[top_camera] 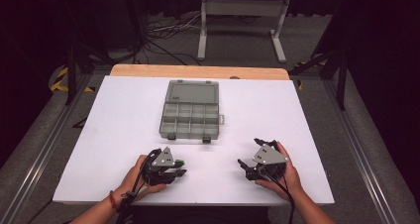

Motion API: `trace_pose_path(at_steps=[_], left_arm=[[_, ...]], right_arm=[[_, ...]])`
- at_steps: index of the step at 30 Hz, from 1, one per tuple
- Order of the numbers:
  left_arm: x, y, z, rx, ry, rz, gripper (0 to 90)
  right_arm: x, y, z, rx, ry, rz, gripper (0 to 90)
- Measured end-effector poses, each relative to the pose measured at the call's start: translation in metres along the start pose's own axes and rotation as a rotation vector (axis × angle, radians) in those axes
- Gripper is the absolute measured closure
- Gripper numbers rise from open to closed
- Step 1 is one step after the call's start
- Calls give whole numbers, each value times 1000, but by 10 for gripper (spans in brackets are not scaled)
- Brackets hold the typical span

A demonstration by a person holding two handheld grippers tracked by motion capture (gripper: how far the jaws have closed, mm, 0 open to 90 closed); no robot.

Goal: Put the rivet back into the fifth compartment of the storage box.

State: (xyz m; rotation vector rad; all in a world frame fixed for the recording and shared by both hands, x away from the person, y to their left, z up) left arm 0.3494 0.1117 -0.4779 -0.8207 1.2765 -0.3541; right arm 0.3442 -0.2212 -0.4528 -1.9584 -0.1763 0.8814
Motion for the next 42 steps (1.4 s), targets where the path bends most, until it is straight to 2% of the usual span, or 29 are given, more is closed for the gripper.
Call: trace_pose_path(at_steps=[4,8,16,17,18,20,24,30,31,32,33,34,36,42], left_arm=[[-1,1,1,4,1,-4,795],[-2,2,2,16,1,-11,804],[-6,5,5,13,-4,-24,807],[-8,5,5,11,-4,-24,813],[-9,5,5,16,0,-37,896],[-11,5,6,26,0,-35,893],[-11,7,7,19,-2,-28,897],[-15,8,10,10,0,-29,808],[-17,9,6,-6,27,-37,773],[-17,9,6,-6,27,-37,760],[-19,11,3,11,34,-27,744],[-19,11,3,11,34,-27,720],[-22,15,0,11,73,-34,696],[-22,17,1,13,95,-44,671]], right_arm=[[0,0,-1,5,0,-1,147],[0,1,-2,4,1,2,146],[-1,1,-3,8,5,-4,146],[-1,1,-3,6,5,-5,146],[-2,1,-3,5,5,-6,147],[-2,0,-3,4,6,-8,147],[-2,1,-3,7,7,-7,147],[-2,0,-3,3,9,-8,147],[-2,1,-3,4,9,-8,147],[-2,1,-3,4,9,-8,147],[-3,1,-3,5,8,-9,147],[-3,1,-3,5,8,-9,147],[-3,1,-4,5,10,-11,147],[-3,0,-4,4,9,-12,147]])
Point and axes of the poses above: each handheld gripper's, and its own axes: x roughly forward along the jaws, y roughly out of its underside, z roughly to its left, the point moved 2 cm from there along x, roughly forward along the jaws, and after that the axes turned 5 degrees about x, right-handed, at the moved point
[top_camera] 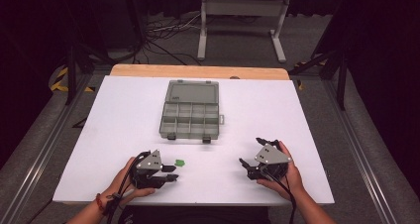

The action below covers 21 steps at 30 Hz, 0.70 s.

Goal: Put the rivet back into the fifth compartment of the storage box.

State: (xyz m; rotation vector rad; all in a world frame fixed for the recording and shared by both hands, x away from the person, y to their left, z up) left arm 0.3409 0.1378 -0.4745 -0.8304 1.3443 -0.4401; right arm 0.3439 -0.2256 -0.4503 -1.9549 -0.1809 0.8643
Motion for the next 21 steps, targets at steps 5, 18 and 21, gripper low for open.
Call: trace_pose_path(at_steps=[5,18,21], left_arm=[[-5,-1,2,8,-8,-18,657],[4,2,-4,47,68,29,668],[4,1,-2,62,41,43,729]], right_arm=[[-1,0,0,-2,3,-2,147],[0,0,0,-2,0,1,147],[0,0,0,-3,0,1,147]])
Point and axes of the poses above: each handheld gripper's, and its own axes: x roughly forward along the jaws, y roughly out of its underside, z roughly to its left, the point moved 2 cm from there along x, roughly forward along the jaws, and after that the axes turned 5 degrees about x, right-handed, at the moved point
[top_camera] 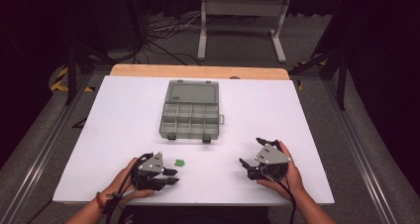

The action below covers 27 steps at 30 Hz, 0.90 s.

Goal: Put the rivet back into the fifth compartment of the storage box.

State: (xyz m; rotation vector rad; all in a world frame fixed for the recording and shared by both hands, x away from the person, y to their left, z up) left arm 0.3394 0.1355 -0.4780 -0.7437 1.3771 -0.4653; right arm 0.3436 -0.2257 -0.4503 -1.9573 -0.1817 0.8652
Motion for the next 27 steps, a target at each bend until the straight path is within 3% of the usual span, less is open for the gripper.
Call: trace_pose_path(at_steps=[6,10,27], left_arm=[[1,-1,1,22,-17,2,823],[1,-2,1,37,-33,9,824],[-5,-2,8,28,-88,-4,825]], right_arm=[[0,0,1,-3,-2,3,147],[1,0,1,-4,-4,4,147],[-1,-1,0,-2,-1,-7,148]])
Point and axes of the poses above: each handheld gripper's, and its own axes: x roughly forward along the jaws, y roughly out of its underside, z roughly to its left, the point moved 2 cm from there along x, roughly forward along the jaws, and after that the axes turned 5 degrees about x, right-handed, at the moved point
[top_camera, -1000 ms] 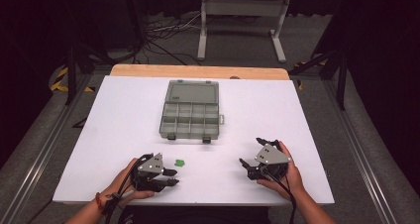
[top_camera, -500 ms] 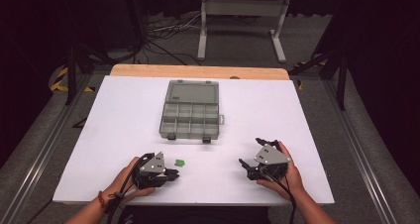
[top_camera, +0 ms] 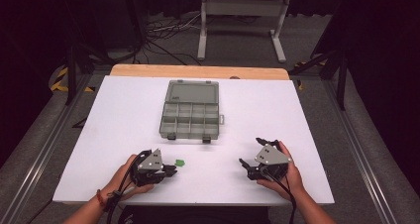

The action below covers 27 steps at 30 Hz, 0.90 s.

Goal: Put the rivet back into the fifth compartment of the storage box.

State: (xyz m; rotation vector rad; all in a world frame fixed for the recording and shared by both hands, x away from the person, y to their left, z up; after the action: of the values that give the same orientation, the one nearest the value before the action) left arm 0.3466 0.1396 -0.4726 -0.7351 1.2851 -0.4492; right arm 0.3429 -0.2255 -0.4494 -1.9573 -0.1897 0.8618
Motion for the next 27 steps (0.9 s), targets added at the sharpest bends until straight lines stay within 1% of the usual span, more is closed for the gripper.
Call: trace_pose_path(at_steps=[2,6,8,14,15,16,18,19,23,27], left_arm=[[-1,0,1,4,-5,-3,825],[-3,0,3,-3,-18,-9,826],[-6,-1,6,-10,-21,-21,825],[-13,-2,13,-23,-59,-43,825],[-15,-2,15,-32,-66,-50,825],[-16,-2,17,-31,-75,-53,825],[-18,-3,20,-46,-78,-62,825],[-19,-3,22,-42,-87,-63,825],[-24,-3,29,-60,-108,-70,825],[-29,-5,36,-66,-126,-81,825]], right_arm=[[0,0,0,-1,0,1,148],[0,0,0,0,1,0,148],[0,0,0,0,0,0,148],[2,0,1,-1,-1,4,148],[2,0,1,1,-1,4,148],[2,0,1,1,-1,5,148],[1,0,1,1,1,4,148],[1,0,1,4,1,3,148],[1,0,0,8,2,4,148],[1,0,0,13,5,2,148]])
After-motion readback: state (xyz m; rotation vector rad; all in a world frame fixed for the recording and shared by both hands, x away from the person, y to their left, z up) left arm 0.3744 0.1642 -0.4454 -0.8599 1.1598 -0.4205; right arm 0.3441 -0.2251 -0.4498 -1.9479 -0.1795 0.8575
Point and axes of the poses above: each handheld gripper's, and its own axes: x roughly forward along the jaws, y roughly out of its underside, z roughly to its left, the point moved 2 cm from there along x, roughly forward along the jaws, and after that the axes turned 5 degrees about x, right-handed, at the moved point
